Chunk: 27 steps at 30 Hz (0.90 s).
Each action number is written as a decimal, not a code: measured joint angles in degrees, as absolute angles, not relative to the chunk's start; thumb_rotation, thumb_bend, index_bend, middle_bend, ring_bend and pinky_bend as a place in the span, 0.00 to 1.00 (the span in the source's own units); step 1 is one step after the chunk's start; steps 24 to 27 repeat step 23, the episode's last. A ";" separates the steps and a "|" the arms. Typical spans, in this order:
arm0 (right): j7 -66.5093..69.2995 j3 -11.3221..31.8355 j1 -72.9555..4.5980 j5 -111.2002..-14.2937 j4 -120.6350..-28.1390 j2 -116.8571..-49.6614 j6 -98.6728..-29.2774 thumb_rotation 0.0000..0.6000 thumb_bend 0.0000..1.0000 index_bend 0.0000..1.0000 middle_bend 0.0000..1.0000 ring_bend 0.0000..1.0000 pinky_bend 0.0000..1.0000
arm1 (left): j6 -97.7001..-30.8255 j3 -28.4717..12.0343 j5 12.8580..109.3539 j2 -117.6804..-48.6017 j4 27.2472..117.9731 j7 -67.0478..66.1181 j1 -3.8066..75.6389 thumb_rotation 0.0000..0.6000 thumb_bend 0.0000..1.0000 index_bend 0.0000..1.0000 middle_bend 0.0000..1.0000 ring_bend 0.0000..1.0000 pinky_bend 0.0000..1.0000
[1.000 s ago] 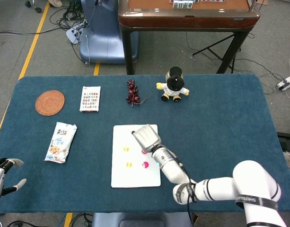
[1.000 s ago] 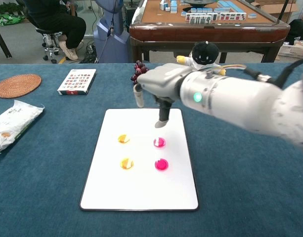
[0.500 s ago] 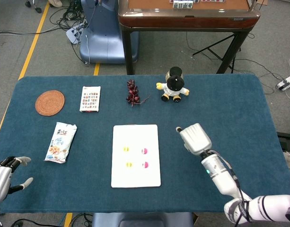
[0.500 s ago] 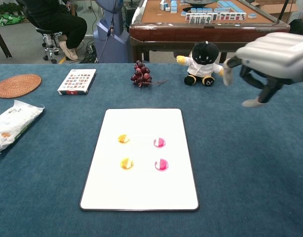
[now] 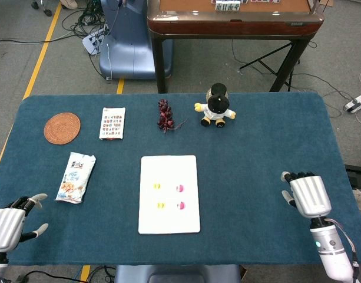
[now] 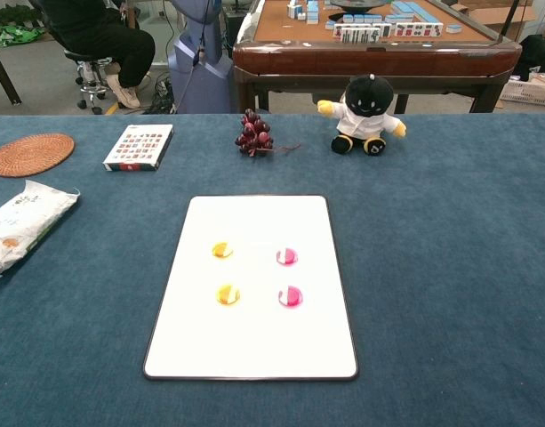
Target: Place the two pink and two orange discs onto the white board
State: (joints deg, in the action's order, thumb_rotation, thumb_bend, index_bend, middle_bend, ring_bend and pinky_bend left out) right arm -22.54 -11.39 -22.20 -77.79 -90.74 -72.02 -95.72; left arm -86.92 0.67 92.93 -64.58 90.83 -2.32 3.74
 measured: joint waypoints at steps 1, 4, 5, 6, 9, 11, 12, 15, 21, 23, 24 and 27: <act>-21.48 -11.19 -20.88 -78.09 -89.57 -72.27 -96.22 1.00 0.17 0.54 0.64 0.60 0.60 | -86.83 0.68 92.89 -64.71 90.72 -2.41 3.79 1.00 0.16 0.32 0.47 0.34 0.49; -19.43 -10.68 -18.31 -78.84 -88.01 -72.76 -97.00 1.00 0.17 0.54 0.64 0.59 0.59 | -86.93 0.68 93.03 -65.20 90.27 -2.62 3.88 1.00 0.16 0.32 0.47 0.34 0.49; -18.79 -10.42 -17.34 -79.21 -87.71 -72.97 -97.37 1.00 0.17 0.54 0.64 0.59 0.59 | -87.01 0.69 93.12 -65.29 90.14 -2.69 3.90 1.00 0.16 0.32 0.47 0.34 0.49; -18.44 -10.22 -16.67 -79.49 -87.53 -73.12 -97.64 1.00 0.17 0.54 0.63 0.59 0.59 | -87.11 0.70 93.20 -65.37 90.01 -2.79 3.91 1.00 0.16 0.32 0.47 0.34 0.49; -17.37 -9.63 -14.67 -80.47 -86.97 -73.58 -98.45 1.00 0.17 0.54 0.63 0.58 0.58 | -87.27 0.73 93.04 -65.51 89.82 -2.76 3.82 1.00 0.16 0.34 0.47 0.34 0.49; -16.20 -9.18 -13.48 -81.12 -86.39 -73.77 -98.85 1.00 0.17 0.54 0.63 0.58 0.58 | -87.28 0.72 92.88 -65.56 89.70 -2.75 3.79 1.00 0.16 0.36 0.47 0.34 0.49; -15.62 -8.94 -13.10 -81.34 -86.11 -73.82 -98.95 1.00 0.17 0.54 0.63 0.58 0.58 | -87.42 0.67 92.93 -65.65 89.58 -2.65 3.79 1.00 0.16 0.37 0.47 0.34 0.49; -13.61 -7.91 -12.08 -82.09 -85.39 -73.52 -98.90 1.00 0.17 0.54 0.63 0.58 0.58 | -88.11 0.44 93.29 -66.20 88.76 -1.93 3.85 1.00 0.16 0.41 0.47 0.34 0.49; -9.33 -6.26 -10.81 -83.58 -85.18 -71.87 -98.56 1.00 0.17 0.54 0.63 0.58 0.58 | -87.93 0.06 93.28 -67.97 86.41 -1.28 4.38 1.00 0.16 0.42 0.47 0.34 0.49; -7.78 -5.75 -10.35 -83.98 -85.09 -71.33 -97.99 1.00 0.17 0.54 0.63 0.58 0.58 | -87.50 0.21 93.25 -68.36 86.03 -1.53 4.54 1.00 0.16 0.42 0.47 0.34 0.49; -7.78 -5.75 -10.35 -83.98 -85.09 -71.33 -97.99 1.00 0.17 0.54 0.63 0.58 0.58 | -87.50 0.21 93.25 -68.36 86.03 -1.53 4.54 1.00 0.16 0.42 0.47 0.34 0.49; -7.78 -5.75 -10.35 -83.98 -85.09 -71.33 -97.99 1.00 0.17 0.54 0.63 0.58 0.58 | -87.50 0.21 93.25 -68.36 86.03 -1.53 4.54 1.00 0.16 0.42 0.47 0.34 0.49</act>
